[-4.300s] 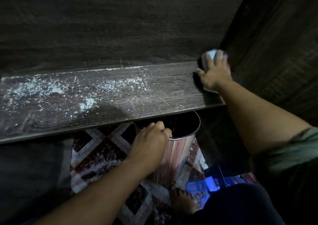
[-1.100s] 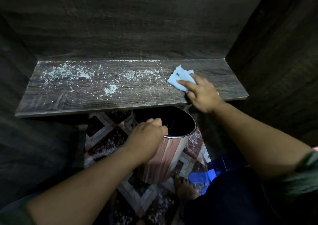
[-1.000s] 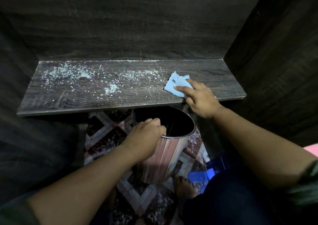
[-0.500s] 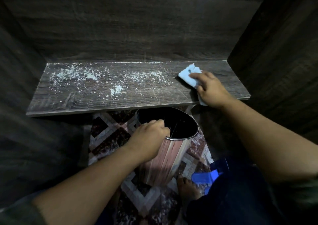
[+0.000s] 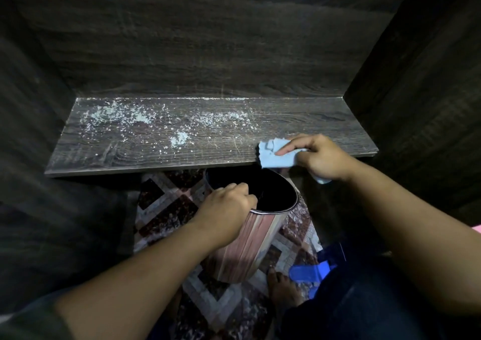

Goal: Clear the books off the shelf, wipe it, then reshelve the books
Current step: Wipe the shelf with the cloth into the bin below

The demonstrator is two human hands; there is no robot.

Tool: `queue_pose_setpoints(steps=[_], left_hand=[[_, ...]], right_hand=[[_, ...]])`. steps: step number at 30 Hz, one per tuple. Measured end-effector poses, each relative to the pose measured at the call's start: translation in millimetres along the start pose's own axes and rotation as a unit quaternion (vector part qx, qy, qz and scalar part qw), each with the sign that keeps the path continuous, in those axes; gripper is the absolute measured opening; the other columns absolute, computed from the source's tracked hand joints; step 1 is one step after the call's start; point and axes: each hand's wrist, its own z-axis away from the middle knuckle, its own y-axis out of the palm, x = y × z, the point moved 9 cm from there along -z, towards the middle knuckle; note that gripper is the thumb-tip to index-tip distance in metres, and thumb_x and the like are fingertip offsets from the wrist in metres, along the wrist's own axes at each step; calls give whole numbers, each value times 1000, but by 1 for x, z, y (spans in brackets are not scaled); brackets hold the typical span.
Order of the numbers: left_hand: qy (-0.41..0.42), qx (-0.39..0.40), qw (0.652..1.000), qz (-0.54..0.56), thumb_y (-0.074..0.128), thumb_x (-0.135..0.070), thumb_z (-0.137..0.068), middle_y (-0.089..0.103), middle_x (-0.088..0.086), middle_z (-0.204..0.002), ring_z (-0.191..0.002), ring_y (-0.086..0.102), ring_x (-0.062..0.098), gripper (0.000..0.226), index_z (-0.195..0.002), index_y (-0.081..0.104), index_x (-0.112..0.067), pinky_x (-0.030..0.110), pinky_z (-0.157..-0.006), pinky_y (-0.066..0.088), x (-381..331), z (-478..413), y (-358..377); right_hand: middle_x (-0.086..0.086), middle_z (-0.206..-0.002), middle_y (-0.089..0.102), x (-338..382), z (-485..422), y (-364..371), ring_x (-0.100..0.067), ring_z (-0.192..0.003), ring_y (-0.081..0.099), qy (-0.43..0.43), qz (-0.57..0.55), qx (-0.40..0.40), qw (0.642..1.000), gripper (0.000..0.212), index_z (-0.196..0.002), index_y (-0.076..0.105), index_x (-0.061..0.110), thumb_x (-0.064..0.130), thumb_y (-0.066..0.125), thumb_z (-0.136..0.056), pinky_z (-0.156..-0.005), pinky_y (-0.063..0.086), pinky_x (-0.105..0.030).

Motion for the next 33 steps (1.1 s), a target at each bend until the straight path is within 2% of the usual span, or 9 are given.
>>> queue_pose_setpoints(steps=[1, 3, 6, 11, 13, 16, 18, 30, 33], left_hand=[[-1, -2, 1000, 3, 51, -2, -88, 49, 0, -106, -105, 49, 20, 34, -115, 60, -20, 27, -74, 32, 0, 0, 0], [-3, -4, 1000, 15, 48, 0, -88, 49, 0, -106, -104, 49, 20, 36, -116, 60, -19, 29, -79, 38, 1, -2, 1], [-16, 3, 999, 33, 48, -2, -89, 49, -1, -105, -105, 49, 20, 34, -116, 60, -19, 31, -83, 42, 6, -4, 3], [-38, 23, 998, 33, 51, -8, -89, 48, 1, -107, -108, 51, 22, 30, -115, 59, -20, 34, -83, 44, 11, -8, 1], [-41, 28, 998, 30, 50, -9, -89, 48, 2, -108, -110, 50, 23, 31, -117, 59, -20, 34, -85, 45, 13, -8, 0], [-42, 30, 998, 31, 48, -9, -91, 48, 3, -112, -112, 49, 24, 32, -120, 58, -18, 35, -87, 44, 15, -8, 0], [-40, 29, 998, 29, 46, -7, -91, 48, 4, -114, -113, 48, 25, 34, -122, 57, -17, 36, -87, 44, 15, -7, 0], [-44, 55, 997, 24, 48, -9, -90, 49, 3, -111, -112, 50, 24, 32, -120, 58, -17, 36, -88, 46, 14, -6, 9], [-54, 59, 996, 27, 46, -8, -92, 48, 2, -109, -110, 50, 23, 29, -116, 59, -18, 34, -83, 44, 16, -4, 12]], right_hand=[[-2, -120, 58, 2, -6, -10, -25, -111, 58, 0, -13, -36, 999, 44, -96, 70, 29, -9, 51, -86, -82, 46, -14], [-2, -124, 54, 7, -22, -27, -21, -121, 51, -25, 39, -117, 992, 42, -108, 68, 29, -5, 55, -87, -100, 35, -18], [-10, -142, 42, 8, -52, -33, -25, -134, 39, -41, 113, -184, 975, 45, -127, 62, 21, 1, 52, -87, -115, 24, -26], [-15, -158, 15, 6, -108, -10, -38, -139, 24, -50, 231, -171, 956, 59, -147, 38, 19, 10, 48, -90, -115, 23, -45], [-15, -159, 12, 3, -125, -2, -40, -140, 21, -53, 286, -167, 942, 57, -149, 33, 22, 21, 47, -94, -112, 24, -52], [-11, -157, 14, -3, -138, 0, -37, -137, 22, -20, 328, -160, 931, 51, -147, 33, 34, 39, 42, -97, -108, 27, -53], [-8, -154, 17, -3, -141, -1, -35, -134, 24, -2, 339, -145, 930, 46, -144, 37, 39, 43, 39, -98, -106, 28, -56], [-11, -145, 37, -8, -101, -1, -37, -124, 35, -27, 330, -142, 933, 41, -132, 56, 35, 34, 45, -93, -106, 35, -45], [-15, -140, 41, -8, -79, 3, -40, -116, 40, -34, 329, -132, 935, 50, -130, 59, 32, 38, 37, -85, -104, 35, -42]])
